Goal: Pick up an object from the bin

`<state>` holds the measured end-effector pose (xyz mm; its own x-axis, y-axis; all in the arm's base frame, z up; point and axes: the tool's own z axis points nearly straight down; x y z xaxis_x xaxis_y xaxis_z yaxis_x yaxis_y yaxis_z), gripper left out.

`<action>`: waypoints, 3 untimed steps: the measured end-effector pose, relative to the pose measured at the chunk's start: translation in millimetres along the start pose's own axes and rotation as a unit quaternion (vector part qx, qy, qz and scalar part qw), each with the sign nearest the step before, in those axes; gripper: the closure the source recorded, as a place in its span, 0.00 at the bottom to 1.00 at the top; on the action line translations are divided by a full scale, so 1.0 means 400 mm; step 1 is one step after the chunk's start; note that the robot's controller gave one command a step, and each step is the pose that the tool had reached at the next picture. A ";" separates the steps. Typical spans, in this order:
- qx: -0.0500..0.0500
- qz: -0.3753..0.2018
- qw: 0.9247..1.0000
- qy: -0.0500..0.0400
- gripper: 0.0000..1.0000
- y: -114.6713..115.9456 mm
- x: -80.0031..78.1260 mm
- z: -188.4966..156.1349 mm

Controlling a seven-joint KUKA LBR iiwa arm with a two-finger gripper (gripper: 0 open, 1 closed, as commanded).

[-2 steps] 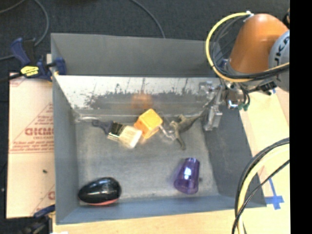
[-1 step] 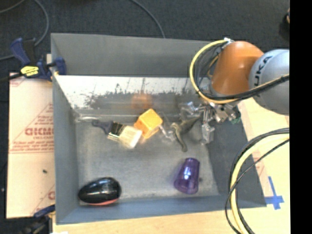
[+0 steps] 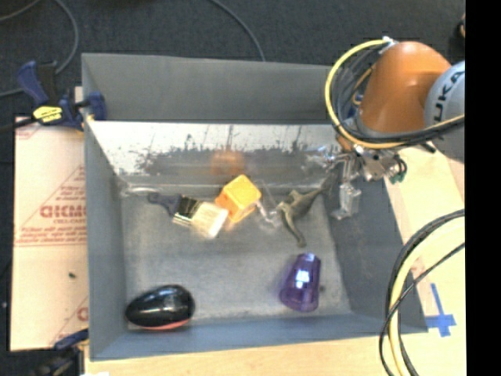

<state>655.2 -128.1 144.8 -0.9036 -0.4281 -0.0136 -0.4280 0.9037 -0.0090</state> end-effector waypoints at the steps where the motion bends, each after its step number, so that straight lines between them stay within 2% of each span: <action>1: -0.004 -0.131 0.991 0.003 0.00 0.095 -0.036 0.113; 2: 0.001 0.057 0.998 -0.003 0.00 0.026 -0.001 0.183; 3: 0.001 -0.247 0.969 -0.002 1.00 0.073 -0.032 0.178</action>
Offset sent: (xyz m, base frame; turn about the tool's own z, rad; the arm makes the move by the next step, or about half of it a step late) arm -0.0048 0.0102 -0.0748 0.1144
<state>655.4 -96.2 73.3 -0.5882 -0.8086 -0.0108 -0.8085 0.5883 -0.0169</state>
